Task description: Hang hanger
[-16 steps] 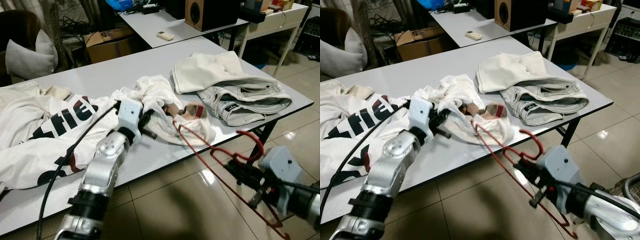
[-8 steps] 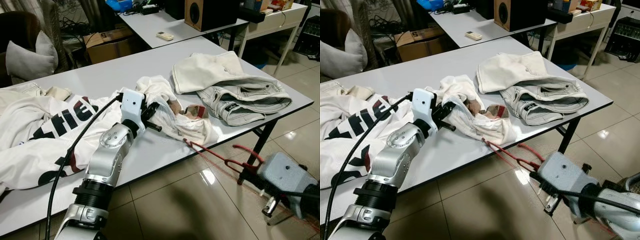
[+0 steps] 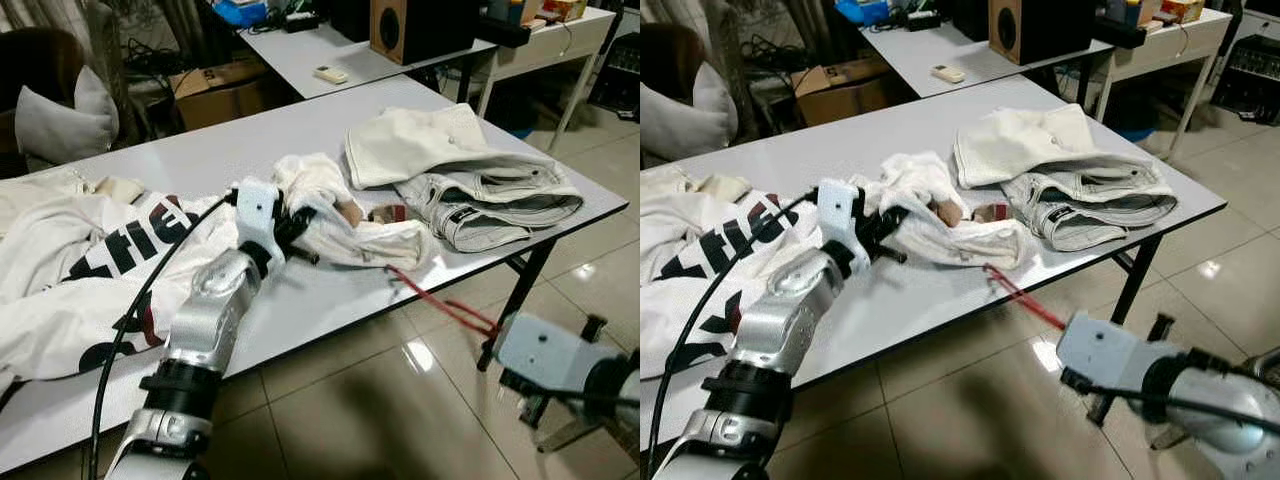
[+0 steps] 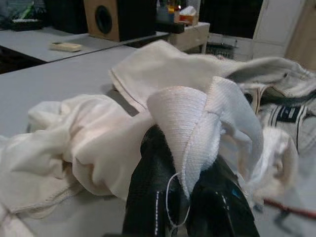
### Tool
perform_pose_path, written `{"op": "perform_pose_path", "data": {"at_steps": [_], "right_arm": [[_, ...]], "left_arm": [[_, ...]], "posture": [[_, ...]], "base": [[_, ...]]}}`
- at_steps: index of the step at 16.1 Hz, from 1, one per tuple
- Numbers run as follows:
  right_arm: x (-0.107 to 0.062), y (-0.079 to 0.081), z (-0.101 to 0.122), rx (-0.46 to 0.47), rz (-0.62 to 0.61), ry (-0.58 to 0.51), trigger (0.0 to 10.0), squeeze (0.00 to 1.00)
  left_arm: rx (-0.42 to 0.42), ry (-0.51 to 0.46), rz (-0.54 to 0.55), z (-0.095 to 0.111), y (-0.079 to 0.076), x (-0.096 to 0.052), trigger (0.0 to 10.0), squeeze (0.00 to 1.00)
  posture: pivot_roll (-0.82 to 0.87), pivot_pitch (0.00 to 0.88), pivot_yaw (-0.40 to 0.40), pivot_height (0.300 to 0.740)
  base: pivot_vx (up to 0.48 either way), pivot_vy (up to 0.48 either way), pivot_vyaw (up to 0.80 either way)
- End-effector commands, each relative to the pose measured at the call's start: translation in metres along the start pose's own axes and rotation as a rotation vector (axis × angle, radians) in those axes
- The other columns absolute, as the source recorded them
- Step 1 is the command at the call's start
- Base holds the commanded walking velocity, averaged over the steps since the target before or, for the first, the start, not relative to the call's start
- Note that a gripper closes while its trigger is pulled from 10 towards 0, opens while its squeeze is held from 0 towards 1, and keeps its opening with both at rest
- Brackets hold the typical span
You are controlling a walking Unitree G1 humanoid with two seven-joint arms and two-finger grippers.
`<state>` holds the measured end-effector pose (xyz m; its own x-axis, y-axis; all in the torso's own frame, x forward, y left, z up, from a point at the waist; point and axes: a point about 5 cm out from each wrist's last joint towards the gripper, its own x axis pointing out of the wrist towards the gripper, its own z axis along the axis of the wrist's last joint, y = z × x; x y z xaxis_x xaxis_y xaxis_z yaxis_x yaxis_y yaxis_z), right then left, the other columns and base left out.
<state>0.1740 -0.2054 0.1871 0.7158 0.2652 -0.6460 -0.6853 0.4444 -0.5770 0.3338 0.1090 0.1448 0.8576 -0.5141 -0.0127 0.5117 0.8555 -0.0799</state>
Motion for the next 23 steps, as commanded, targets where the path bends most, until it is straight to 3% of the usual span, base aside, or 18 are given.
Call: {"op": "perform_pose_path", "data": {"at_steps": [1,4,6,10,16,21,23], "right_arm": [[-0.003,0.0,0.005,-0.017,0.017,-0.003,10.0,0.0],[-0.007,0.001,0.028,-0.046,0.067,-0.114,10.0,0.0],[-0.005,0.003,0.033,-0.051,0.082,-0.142,10.0,0.0],[-0.006,0.0,0.034,-0.054,0.074,-0.143,10.0,0.0],[-0.016,-0.022,0.039,-0.063,0.001,-0.158,10.0,0.0],[-0.009,-0.017,0.02,-0.044,0.055,-0.075,10.0,0.0],[-0.004,-0.022,0.006,-0.061,0.007,0.0,10.0,0.0]], "left_arm": [[0.009,0.01,0.028,-0.002,0.008,-0.004,0.0,0.0],[0.045,0.107,0.136,-0.019,0.022,-0.002,0.0,0.0],[0.056,0.116,0.175,-0.021,0.024,0.001,0.0,0.0],[0.061,0.112,0.166,-0.02,0.022,0.005,0.0,0.0],[0.088,0.134,0.173,-0.027,0.025,0.004,0.0,0.0],[0.076,0.115,0.157,-0.025,0.023,0.004,0.0,0.0],[0.067,0.08,0.098,-0.019,0.017,0.007,0.0,0.0]], "posture": [[-0.25,0.0,0.132,0.74],[-0.25,0.0,0.128,0.74],[-0.25,0.0,0.127,0.74],[-0.26,0.0,0.126,0.74],[-0.26,0.0,0.116,0.74],[-0.26,0.0,0.112,0.74],[-0.26,0.0,0.112,0.74]], "base": [[0.0,0.0,0.0],[0.0,0.0,0.0],[0.0,0.0,0.0],[0.0,0.0,0.0],[0.0,0.0,0.0],[0.0,0.0,0.0],[0.0,0.0,0.0]]}}
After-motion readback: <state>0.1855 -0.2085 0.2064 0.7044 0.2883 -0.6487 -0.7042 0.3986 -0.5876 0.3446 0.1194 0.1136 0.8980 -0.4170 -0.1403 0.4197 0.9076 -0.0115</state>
